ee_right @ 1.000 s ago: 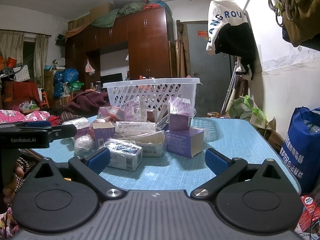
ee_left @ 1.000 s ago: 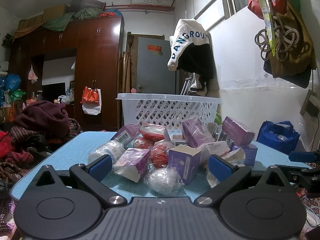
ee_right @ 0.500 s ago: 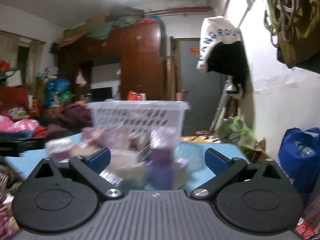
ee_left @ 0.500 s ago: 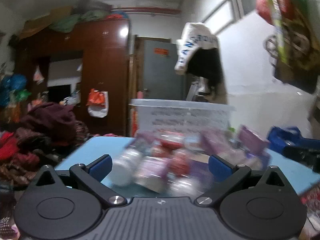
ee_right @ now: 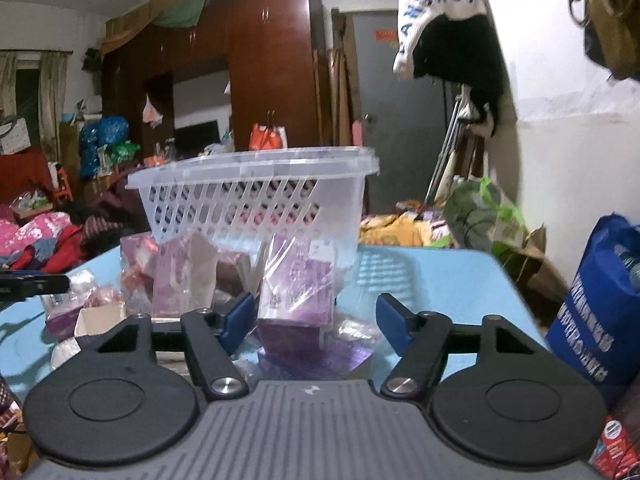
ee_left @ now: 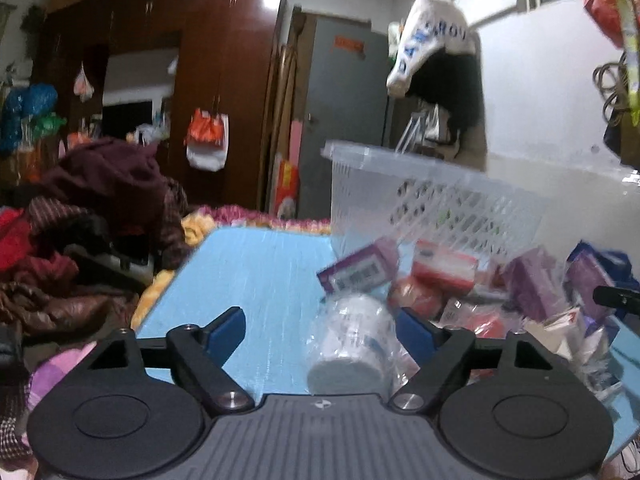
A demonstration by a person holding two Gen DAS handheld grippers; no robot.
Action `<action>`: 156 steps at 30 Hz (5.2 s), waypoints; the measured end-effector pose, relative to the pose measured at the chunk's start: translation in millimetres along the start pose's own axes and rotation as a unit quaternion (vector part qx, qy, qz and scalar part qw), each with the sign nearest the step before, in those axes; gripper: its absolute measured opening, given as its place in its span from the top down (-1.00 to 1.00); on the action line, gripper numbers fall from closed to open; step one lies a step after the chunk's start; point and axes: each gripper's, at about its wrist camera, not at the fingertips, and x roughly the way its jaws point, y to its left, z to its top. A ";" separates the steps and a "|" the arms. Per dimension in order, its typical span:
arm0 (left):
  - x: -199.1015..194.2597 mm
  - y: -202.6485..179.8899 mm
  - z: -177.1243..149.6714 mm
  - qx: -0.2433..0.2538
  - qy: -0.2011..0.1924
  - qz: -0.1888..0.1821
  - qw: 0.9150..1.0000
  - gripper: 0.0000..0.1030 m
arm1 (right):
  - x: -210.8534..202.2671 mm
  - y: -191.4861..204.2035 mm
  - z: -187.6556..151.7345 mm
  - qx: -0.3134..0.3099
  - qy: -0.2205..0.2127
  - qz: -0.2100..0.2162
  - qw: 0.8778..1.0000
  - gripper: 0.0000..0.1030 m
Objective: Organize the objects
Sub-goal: 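Grasp the white wrapped roll with the left tool and drop it into the basket, then grasp the white-and-blue box with the right tool while the left tool drops a clear bag into the basket, then grasp the purple box with the right tool while the left tool carries a pink box to the basket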
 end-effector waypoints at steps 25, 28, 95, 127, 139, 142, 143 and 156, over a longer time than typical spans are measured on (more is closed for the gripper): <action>35.0 -40.4 131.6 -0.013 -0.047 -0.116 0.992 0.03 | 59.9 40.6 138.7 -0.064 -0.001 0.029 0.998 0.20; 90.3 -60.2 159.2 -0.005 0.024 -0.097 0.995 0.04 | 111.5 34.8 159.4 -0.068 0.079 0.022 0.994 0.19; -61.7 -61.6 -60.4 0.070 -0.080 -0.089 0.990 -0.04 | -80.9 14.4 -52.7 0.004 -0.107 0.043 0.993 -0.39; 6.5 -22.6 43.0 -0.002 -0.045 -0.146 0.988 -0.85 | -10.9 -8.5 18.7 -0.063 -0.051 -0.014 0.997 -0.73; 13.4 -17.5 -16.6 0.020 0.019 -0.119 0.993 -0.85 | -0.8 -29.1 -12.9 -0.039 0.045 0.017 0.998 -0.31; 15.3 -20.7 -19.1 0.030 0.021 -0.114 0.993 -0.85 | -5.7 -29.1 -23.6 -0.055 0.042 0.015 0.998 -0.10; 16.3 -22.3 -19.0 0.031 0.020 -0.111 0.993 -0.85 | -8.3 -29.5 -25.4 -0.056 0.035 0.016 0.998 -0.08; -3.4 -12.2 -37.8 0.026 -0.032 -0.092 0.995 0.02 | -21.0 -35.7 -31.3 -0.022 -0.048 0.011 0.999 0.03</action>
